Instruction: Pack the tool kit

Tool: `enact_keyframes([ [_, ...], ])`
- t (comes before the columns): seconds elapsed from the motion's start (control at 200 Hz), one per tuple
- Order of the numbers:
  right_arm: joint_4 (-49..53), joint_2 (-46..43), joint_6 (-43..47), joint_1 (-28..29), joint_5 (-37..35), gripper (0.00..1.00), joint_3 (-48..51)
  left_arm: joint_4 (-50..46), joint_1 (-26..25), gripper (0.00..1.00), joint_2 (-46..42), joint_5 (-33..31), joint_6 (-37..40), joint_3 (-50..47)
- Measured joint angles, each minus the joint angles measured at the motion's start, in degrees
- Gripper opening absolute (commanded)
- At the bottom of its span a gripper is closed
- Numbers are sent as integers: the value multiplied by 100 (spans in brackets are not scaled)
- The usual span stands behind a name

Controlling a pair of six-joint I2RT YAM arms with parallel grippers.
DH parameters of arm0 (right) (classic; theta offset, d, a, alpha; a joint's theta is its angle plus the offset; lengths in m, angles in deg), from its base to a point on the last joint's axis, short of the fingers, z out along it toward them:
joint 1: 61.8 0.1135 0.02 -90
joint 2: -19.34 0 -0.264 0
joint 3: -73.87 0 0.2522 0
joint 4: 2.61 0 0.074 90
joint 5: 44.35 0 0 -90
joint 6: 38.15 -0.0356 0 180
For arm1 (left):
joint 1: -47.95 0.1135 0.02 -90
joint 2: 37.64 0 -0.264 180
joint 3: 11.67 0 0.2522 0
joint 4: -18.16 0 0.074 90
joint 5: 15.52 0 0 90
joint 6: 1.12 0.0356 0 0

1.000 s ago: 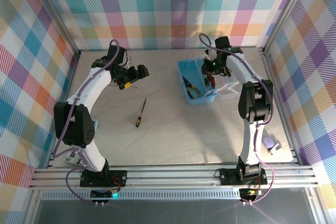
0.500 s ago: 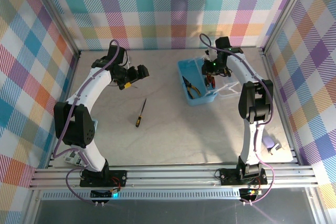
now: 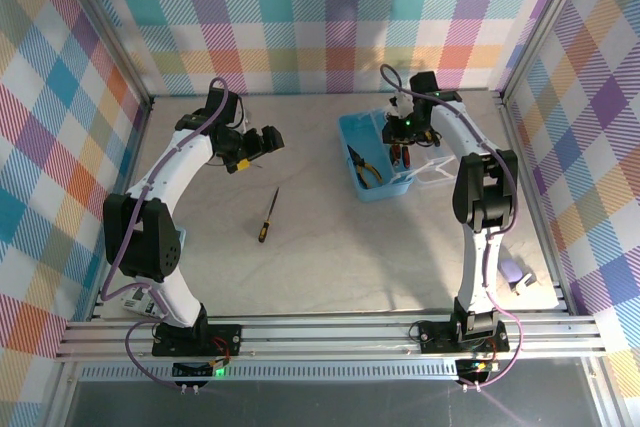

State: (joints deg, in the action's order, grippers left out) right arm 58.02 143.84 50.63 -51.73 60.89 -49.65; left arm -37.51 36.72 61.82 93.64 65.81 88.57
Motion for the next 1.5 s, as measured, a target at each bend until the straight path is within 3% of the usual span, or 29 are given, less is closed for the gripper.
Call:
enact_keyframes([
  [0.835, 723, 245, 243, 133, -1445, 0, -658, -4, 0, 100, 0, 0, 2, 0],
  [1.17, 914, 369, 514, 389, -2358, 0, -970, -4, 0, 100, 0, 0, 4, 0],
  [1.455, 946, 369, 518, 435, -2267, 0, -984, -2, 0, 100, 0, 0, 4, 0],
  [1.5, 960, 369, 516, 444, -2225, 6, -984, -2, 0, 100, 0, 2, 4, 0],
])
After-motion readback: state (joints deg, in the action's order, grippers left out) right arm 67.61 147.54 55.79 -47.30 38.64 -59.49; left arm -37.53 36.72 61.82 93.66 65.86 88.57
